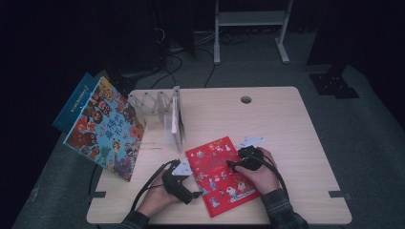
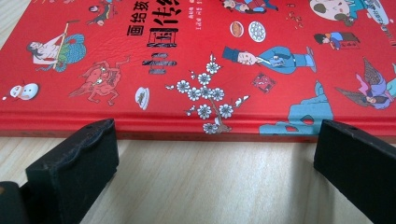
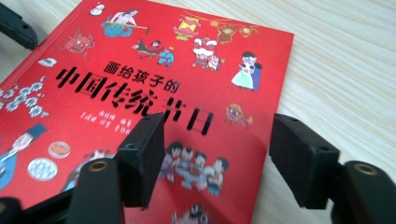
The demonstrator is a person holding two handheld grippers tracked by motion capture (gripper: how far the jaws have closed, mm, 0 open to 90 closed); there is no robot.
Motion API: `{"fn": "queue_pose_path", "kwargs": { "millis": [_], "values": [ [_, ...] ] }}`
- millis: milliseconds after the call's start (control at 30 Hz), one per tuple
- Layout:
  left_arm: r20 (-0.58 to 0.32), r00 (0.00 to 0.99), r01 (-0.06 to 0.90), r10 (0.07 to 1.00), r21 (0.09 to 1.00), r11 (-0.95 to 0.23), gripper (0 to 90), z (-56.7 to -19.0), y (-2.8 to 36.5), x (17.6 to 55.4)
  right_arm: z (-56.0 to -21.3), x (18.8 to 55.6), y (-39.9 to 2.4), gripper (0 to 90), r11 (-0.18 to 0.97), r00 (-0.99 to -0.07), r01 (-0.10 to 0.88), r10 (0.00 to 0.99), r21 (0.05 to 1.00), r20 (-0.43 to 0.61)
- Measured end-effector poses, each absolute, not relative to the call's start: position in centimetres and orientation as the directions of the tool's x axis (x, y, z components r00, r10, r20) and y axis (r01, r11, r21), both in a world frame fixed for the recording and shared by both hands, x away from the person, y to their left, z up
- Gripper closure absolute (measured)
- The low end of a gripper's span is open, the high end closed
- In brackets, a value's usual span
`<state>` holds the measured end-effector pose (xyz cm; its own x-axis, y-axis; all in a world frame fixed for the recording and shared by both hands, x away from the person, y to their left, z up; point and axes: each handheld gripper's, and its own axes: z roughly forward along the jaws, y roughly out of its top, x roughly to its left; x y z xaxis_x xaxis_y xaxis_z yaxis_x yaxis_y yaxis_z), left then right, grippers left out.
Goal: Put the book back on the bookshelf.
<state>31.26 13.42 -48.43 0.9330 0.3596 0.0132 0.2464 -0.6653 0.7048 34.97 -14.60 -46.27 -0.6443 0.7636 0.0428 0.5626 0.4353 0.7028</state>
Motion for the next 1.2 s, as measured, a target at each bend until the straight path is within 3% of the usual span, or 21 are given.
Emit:
{"fn": "queue_pose_path", "kwargs": {
  "millis": [367, 767, 1200],
  "values": [
    [0.020, 0.931, 0.246, 0.365, 0.704, -0.667, 0.0, -48.4, 13.2, 31.2, -45.6, 35.1, -16.0, 48.2, 0.475, -0.649, 0.647, 0.753, 0.596, 0.104],
    [0.015, 0.930, 0.251, 0.367, 0.704, -0.664, 0.0, -48.5, 13.2, 31.2, -44.8, 37.0, -15.8, 57.8, 0.460, -0.590, 0.755, 0.788, 0.468, 0.176],
    [0.017, 0.931, 0.248, 0.364, 0.702, -0.668, 0.0, -48.4, 13.2, 31.2, -44.6, 38.8, -15.8, 58.8, 0.439, -0.545, 0.817, 0.800, 0.374, 0.252]
  ]
}}
